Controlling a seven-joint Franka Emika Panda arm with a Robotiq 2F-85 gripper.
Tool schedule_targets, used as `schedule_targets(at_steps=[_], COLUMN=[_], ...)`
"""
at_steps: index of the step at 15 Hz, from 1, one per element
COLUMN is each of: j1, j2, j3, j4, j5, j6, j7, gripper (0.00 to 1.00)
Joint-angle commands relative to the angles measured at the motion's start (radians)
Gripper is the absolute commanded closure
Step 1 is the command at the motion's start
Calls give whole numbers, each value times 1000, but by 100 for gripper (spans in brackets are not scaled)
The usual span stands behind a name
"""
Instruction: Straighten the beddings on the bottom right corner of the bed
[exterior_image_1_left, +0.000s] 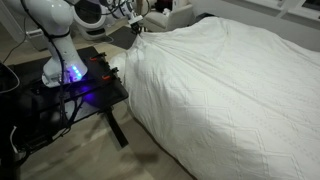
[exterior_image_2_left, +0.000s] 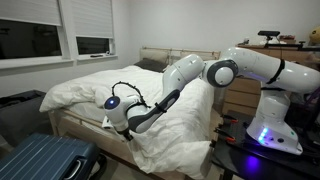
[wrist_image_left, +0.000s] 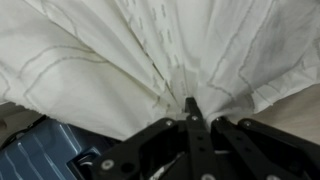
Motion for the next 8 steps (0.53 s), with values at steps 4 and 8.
schedule_targets(at_steps=[4,8], j1=[15,-9], j2=[-131,-200], j3=[110,147], j4=[-69,-82], j5=[55,75], j6=[-82,-171], j7=[-171,-231], gripper=[99,99])
